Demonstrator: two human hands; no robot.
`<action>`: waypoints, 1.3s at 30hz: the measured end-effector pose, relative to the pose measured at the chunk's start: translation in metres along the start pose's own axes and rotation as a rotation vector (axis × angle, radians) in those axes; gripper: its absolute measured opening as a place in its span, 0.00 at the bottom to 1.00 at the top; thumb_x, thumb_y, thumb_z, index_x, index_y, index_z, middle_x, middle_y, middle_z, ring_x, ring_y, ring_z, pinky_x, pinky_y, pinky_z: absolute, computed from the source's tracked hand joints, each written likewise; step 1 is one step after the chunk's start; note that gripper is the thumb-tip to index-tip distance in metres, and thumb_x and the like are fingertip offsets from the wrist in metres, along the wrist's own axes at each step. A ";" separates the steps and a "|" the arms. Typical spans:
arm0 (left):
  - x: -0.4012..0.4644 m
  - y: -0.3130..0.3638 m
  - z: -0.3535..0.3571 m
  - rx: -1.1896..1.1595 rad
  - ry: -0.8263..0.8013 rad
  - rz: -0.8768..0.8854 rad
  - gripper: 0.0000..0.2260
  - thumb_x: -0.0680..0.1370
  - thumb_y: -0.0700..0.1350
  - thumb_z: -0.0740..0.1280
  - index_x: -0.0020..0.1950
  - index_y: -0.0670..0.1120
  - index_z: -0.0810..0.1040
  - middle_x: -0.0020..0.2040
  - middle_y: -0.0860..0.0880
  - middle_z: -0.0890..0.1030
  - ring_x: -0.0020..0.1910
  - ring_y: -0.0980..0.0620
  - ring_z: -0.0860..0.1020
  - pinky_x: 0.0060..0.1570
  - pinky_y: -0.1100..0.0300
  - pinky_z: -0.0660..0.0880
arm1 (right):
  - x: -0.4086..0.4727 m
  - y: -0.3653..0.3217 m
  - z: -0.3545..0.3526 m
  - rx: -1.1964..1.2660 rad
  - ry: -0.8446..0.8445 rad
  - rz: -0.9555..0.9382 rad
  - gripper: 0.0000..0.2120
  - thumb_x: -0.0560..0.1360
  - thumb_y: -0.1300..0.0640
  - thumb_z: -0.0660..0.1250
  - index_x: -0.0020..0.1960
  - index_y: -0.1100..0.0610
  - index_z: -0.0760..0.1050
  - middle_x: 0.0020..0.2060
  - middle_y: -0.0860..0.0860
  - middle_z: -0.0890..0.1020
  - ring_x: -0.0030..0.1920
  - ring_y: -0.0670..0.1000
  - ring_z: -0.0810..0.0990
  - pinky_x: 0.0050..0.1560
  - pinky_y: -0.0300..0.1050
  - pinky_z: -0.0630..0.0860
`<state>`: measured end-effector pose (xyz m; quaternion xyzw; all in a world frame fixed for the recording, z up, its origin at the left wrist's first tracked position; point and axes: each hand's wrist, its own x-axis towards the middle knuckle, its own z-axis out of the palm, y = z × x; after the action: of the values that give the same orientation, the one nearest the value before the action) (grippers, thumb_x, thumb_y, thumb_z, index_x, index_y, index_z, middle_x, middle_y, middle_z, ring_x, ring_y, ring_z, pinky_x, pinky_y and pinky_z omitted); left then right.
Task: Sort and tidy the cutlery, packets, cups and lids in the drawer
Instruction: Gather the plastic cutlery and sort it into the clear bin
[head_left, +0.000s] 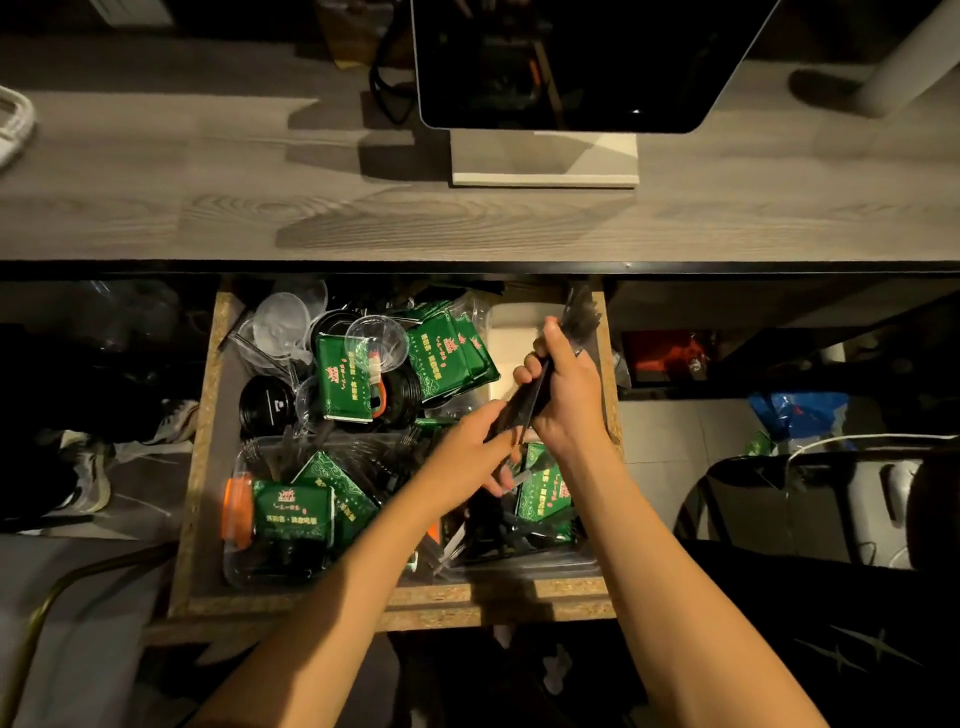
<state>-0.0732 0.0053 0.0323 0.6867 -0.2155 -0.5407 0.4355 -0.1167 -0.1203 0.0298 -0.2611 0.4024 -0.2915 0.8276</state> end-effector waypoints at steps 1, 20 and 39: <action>-0.005 0.000 -0.005 -0.089 -0.033 -0.028 0.10 0.82 0.44 0.64 0.62 0.55 0.72 0.45 0.48 0.79 0.34 0.51 0.79 0.33 0.56 0.79 | -0.001 0.000 0.002 0.016 -0.008 0.030 0.05 0.80 0.59 0.64 0.47 0.57 0.70 0.31 0.49 0.70 0.28 0.45 0.69 0.28 0.37 0.70; -0.109 0.009 -0.088 -0.046 -0.149 -0.009 0.09 0.85 0.50 0.58 0.59 0.47 0.73 0.30 0.53 0.72 0.20 0.55 0.64 0.17 0.64 0.58 | -0.076 0.002 0.085 -0.026 -0.132 0.025 0.23 0.76 0.66 0.67 0.67 0.50 0.71 0.50 0.58 0.83 0.42 0.55 0.83 0.43 0.48 0.82; -0.136 -0.001 -0.080 -0.355 -0.286 -0.203 0.09 0.81 0.42 0.65 0.43 0.42 0.70 0.29 0.48 0.70 0.22 0.55 0.64 0.20 0.64 0.62 | -0.133 0.046 0.093 -0.247 -0.087 0.134 0.09 0.79 0.56 0.67 0.53 0.61 0.73 0.30 0.52 0.76 0.28 0.49 0.75 0.31 0.40 0.75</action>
<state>-0.0430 0.1388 0.1099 0.5341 -0.1066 -0.7026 0.4579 -0.0955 0.0226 0.1177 -0.3460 0.4156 -0.1725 0.8233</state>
